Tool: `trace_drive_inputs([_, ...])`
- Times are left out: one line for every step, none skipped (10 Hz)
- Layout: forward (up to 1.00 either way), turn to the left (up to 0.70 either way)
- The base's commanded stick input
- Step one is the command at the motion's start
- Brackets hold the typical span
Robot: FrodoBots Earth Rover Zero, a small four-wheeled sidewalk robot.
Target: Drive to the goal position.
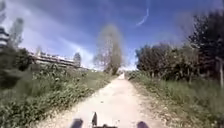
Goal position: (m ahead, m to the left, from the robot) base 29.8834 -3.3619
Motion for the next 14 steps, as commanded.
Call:
trace_drive_inputs([0.70,-0.07])
trace_drive_inputs([0.70,0.00])
trace_drive_inputs([0.70,0.00])
trace_drive_inputs([0.70,0.00])
trace_drive_inputs([0.70,0.00])
trace_drive_inputs([0.70,0.00])
trace_drive_inputs([0.70,0.00])
trace_drive_inputs([0.70,0.00])
trace_drive_inputs([0.70,0.00])
trace_drive_inputs([0.70,0.00])
trace_drive_inputs([0.70,0.00])
trace_drive_inputs([0.70,0.00])
trace_drive_inputs([0.70,0.00])
trace_drive_inputs([0.70,0.00])
